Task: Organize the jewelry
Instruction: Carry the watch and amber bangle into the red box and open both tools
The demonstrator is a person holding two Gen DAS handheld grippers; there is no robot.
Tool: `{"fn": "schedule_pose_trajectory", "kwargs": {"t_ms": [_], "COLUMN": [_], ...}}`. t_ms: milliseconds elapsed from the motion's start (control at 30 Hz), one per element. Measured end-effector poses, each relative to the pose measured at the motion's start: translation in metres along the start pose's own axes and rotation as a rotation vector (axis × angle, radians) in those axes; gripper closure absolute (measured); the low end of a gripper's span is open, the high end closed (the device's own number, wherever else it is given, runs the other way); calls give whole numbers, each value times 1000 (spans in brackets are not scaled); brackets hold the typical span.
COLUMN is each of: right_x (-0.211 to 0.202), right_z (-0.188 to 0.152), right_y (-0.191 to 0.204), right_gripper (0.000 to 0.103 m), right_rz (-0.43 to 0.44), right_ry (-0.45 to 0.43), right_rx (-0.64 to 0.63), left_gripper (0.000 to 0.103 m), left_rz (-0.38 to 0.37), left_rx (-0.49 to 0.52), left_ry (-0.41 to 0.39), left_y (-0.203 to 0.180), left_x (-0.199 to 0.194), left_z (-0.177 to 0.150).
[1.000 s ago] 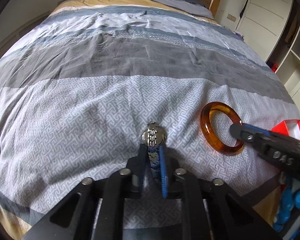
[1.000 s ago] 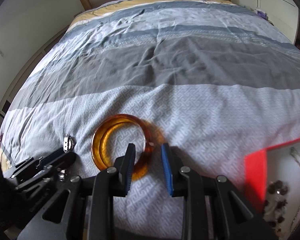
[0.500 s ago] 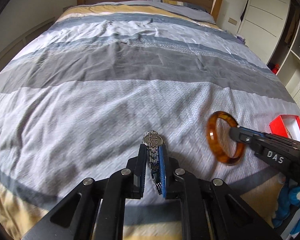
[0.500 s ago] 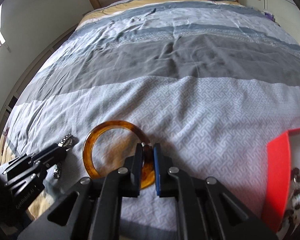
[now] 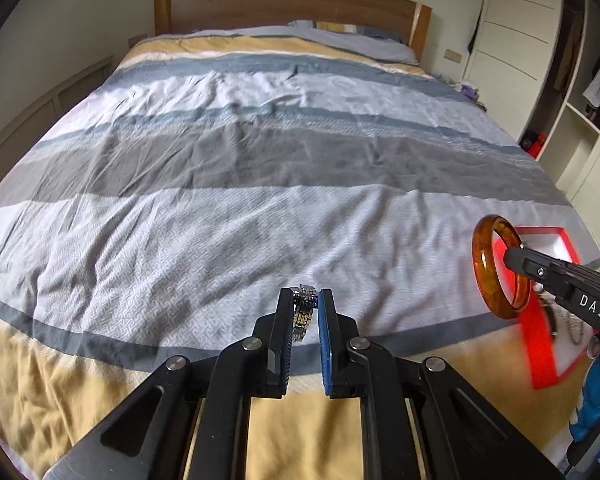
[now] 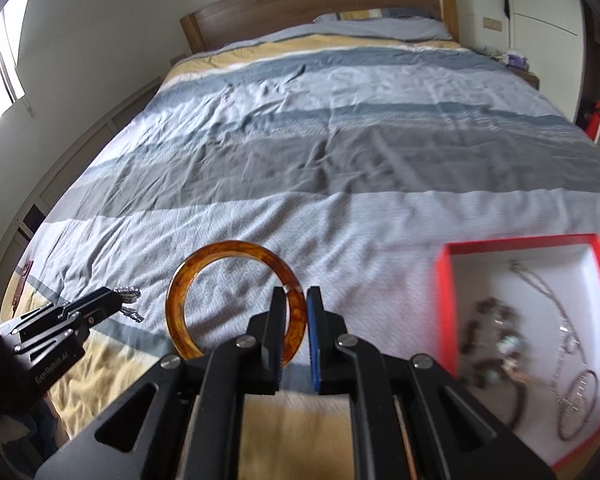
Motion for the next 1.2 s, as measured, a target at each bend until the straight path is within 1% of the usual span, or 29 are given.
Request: {"fn": "schedule_pose_trajectory", "kwargs": {"t_ms": [100, 200, 400, 567, 700, 767, 833, 967, 1067, 1200], "right_x": [-22, -46, -82, -91, -87, -84, -78, -68, -61, -54], "right_z": [-2, -4, -13, -28, -43, -48, -53, -61, -66, -67], "right_y": [-14, -36, -104, -169, -203, -213, -221, -231, -235, -238], "right_gripper": [94, 94, 94, 94, 94, 94, 94, 94, 94, 93], "right_rz": [-15, -38, -116, -200, -253, -274, -289, -306, -309, -313], "right_ry": [-20, -42, -60, -37, -2, 13, 32, 65, 81, 93], "right_rx": [10, 21, 50, 78, 77, 63, 45, 21, 12, 13], "left_gripper": [91, 91, 91, 91, 91, 91, 91, 91, 91, 91], "left_rz": [-25, -79, -185, -288, -371, -390, -396, -364, -332, -316], "left_rx": [16, 41, 123, 204, 273, 304, 326, 369, 386, 370], "left_ry": [-18, -33, -35, -10, 33, 59, 90, 139, 166, 190], "left_y": [-19, -45, -117, -189, -248, -268, -284, -301, -300, -292], "left_x": [-15, -27, -38, -28, -10, -1, 11, 38, 54, 67], "left_z": [7, 15, 24, 23, 12, 3, -6, -25, -33, -38]}}
Point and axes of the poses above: each gripper's, at about its wrist camera, not at the fingertips, and x roughly the way its jaws point, y to its left, z to its top, the point moved 4 cm from there along x, roughly the way its jaws point, and after that the axes turned 5 degrees about x, right-handed, at the moved point
